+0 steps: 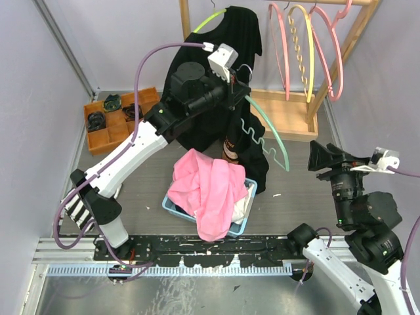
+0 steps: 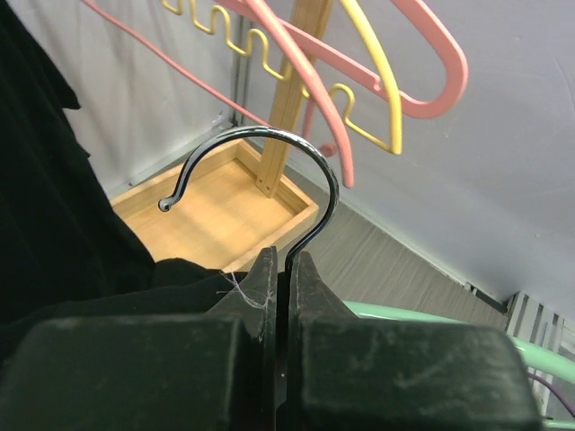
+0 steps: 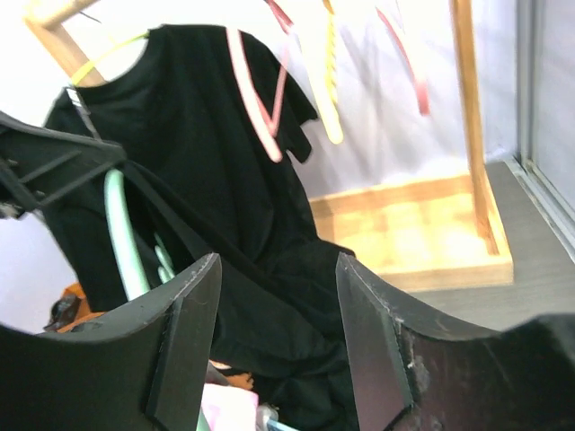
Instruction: Remove the t-shirt from the hanger
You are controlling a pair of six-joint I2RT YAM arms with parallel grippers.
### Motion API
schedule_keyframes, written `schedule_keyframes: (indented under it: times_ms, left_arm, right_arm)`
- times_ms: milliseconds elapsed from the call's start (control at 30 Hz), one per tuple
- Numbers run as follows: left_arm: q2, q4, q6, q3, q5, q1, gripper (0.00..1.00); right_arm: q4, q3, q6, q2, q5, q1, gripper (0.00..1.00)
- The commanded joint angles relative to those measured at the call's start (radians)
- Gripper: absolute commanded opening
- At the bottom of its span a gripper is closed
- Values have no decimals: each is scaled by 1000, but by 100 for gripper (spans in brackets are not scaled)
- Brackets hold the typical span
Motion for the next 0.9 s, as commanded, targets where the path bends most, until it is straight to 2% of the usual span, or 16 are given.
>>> schedule_keyframes:
  times_ms: [0, 367, 867]
  left_arm:
    - [-6, 25, 55, 45, 2, -47, 0]
    - [95, -104, 79, 185, 8, -88, 0]
    - [173, -218, 98, 337, -13, -105, 0]
  right_arm:
    - [101, 76, -83, 46, -120, 1, 60]
    - [125, 174, -69, 258, -386, 1, 63]
    - [-22, 250, -74, 399, -357, 1, 62]
